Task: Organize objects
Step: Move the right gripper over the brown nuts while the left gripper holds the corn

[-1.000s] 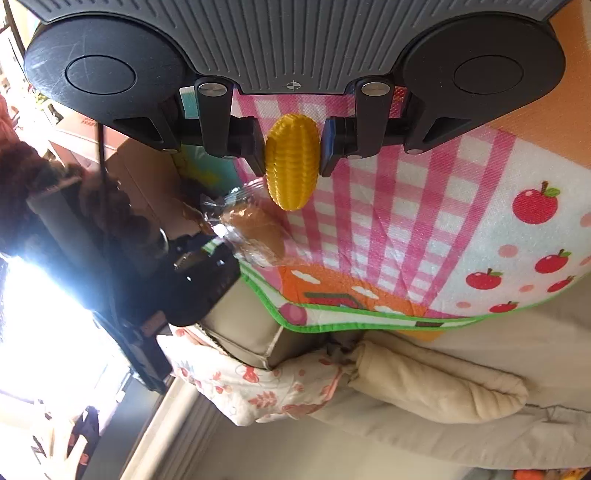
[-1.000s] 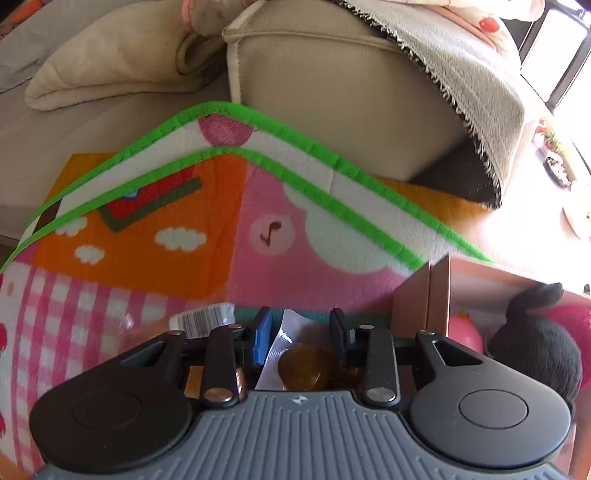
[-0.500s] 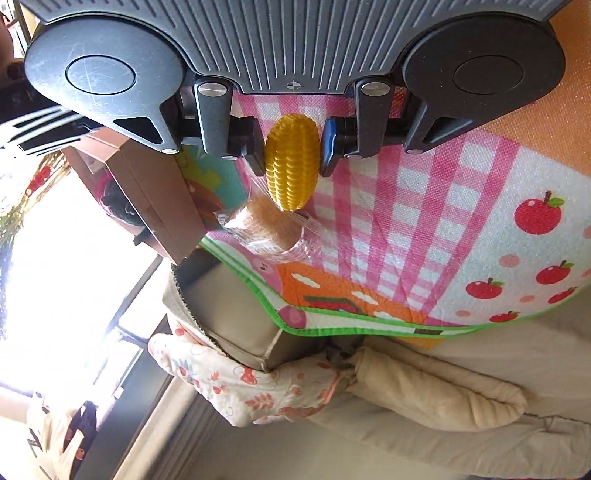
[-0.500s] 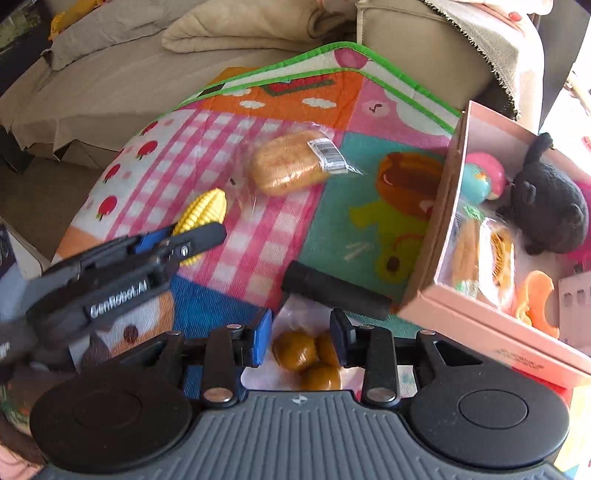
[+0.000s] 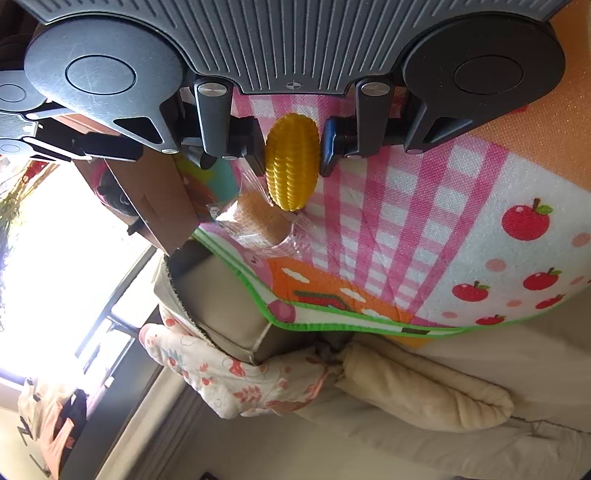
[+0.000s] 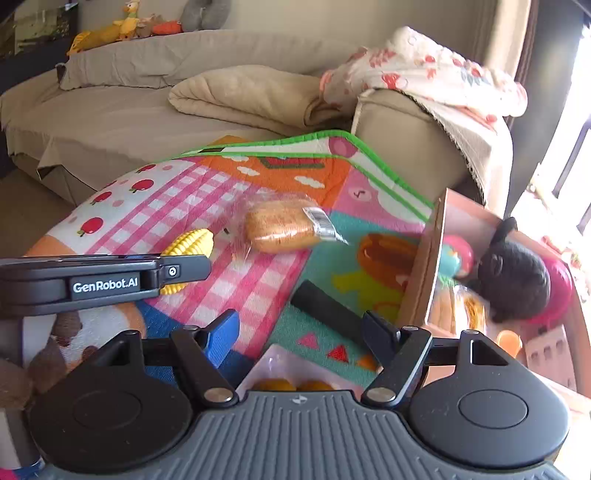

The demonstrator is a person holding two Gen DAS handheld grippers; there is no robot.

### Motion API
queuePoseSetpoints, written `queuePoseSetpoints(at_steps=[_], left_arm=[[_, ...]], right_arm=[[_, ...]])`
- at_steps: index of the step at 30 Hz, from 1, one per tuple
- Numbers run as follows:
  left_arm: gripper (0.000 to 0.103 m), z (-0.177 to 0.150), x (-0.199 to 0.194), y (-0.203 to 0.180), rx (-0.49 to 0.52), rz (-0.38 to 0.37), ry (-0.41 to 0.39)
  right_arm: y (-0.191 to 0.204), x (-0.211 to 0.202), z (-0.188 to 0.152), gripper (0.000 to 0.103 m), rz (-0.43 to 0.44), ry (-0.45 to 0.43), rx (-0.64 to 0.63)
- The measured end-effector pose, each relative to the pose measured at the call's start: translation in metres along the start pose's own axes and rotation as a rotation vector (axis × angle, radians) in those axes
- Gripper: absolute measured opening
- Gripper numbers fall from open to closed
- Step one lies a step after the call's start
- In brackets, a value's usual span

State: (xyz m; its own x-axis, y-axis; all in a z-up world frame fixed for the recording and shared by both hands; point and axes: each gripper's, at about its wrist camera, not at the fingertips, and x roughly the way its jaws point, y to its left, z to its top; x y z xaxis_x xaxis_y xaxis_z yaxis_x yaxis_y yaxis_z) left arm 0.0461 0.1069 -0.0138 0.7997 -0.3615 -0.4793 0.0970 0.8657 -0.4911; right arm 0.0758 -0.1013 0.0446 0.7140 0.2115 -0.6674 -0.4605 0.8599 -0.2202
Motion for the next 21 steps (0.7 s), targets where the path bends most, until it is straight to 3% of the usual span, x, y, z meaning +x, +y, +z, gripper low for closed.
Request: queuePoseSetpoints(at_steps=[4, 7, 10, 11, 12, 21], left_arm=[[0.034, 0.000, -0.002, 0.003, -0.018, 0.002, -0.010], [0.034, 0.001, -0.002, 0.004, -0.027, 0.002, -0.010], [0.034, 0.001, -0.002, 0.004, -0.029, 0.002, -0.011], [0.034, 0.001, -0.002, 0.004, -0.030, 0.002, -0.011], [0.034, 0.001, -0.002, 0.004, -0.031, 0.001, -0.011], [0.034, 0.001, -0.002, 0.004, -0.034, 0.001, -0.007]], right_arm=[[-0.001, 0.025, 0.012, 0.064, -0.037, 0.012, -0.042], [-0.008, 0.046, 0.016, 0.062, -0.048, 0.056, -0.038], [-0.010, 0.050, 0.016, 0.044, -0.013, 0.086, -0.005], [-0.008, 0.046, 0.016, 0.032, -0.001, 0.097, -0.010], [-0.004, 0.040, 0.013, 0.030, 0.005, 0.096, -0.028], [-0.001, -0.045, -0.050, 0.023, 0.051, 0.065, -0.125]])
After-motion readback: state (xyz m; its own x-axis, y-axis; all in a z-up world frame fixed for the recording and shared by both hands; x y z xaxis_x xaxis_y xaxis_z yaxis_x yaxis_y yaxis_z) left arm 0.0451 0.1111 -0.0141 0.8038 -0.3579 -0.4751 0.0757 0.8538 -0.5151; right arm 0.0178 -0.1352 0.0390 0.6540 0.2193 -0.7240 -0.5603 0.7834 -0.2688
